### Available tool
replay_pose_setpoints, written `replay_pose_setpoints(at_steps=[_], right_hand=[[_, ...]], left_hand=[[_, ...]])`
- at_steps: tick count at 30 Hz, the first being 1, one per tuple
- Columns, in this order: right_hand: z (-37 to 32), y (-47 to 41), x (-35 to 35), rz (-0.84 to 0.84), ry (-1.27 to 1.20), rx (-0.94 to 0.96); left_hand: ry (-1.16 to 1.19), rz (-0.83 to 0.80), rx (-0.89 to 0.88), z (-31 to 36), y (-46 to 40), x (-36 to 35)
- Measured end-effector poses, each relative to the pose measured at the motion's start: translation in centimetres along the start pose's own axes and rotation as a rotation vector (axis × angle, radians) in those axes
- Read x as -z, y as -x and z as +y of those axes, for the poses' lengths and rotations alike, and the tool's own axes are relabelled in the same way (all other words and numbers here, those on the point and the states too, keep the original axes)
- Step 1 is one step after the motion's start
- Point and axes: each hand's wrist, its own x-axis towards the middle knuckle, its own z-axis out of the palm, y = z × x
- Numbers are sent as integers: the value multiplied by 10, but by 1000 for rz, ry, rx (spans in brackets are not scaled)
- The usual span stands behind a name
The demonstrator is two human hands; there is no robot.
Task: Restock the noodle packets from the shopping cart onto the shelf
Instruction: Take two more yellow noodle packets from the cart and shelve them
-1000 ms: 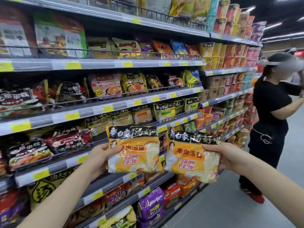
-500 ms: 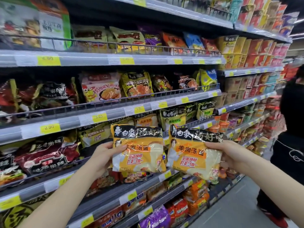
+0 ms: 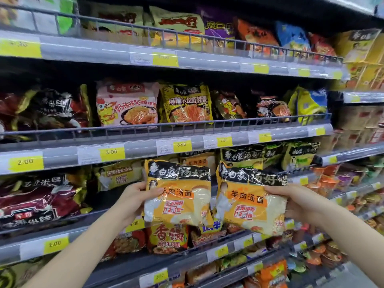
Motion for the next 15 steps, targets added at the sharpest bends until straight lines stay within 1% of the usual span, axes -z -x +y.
replay_pose_setpoints(at_steps=[8,11,15], right_hand=[[-11,-71,24,-60,21,8],[-8,-86,28,-67,-8,6],[7,-98,29,-112,-15,48]], left_hand=[[-31,105,-34,1,-38,-10],[-46,142,-28,-2,-43,-8],[-56,184,-80,-14,-47,-3]])
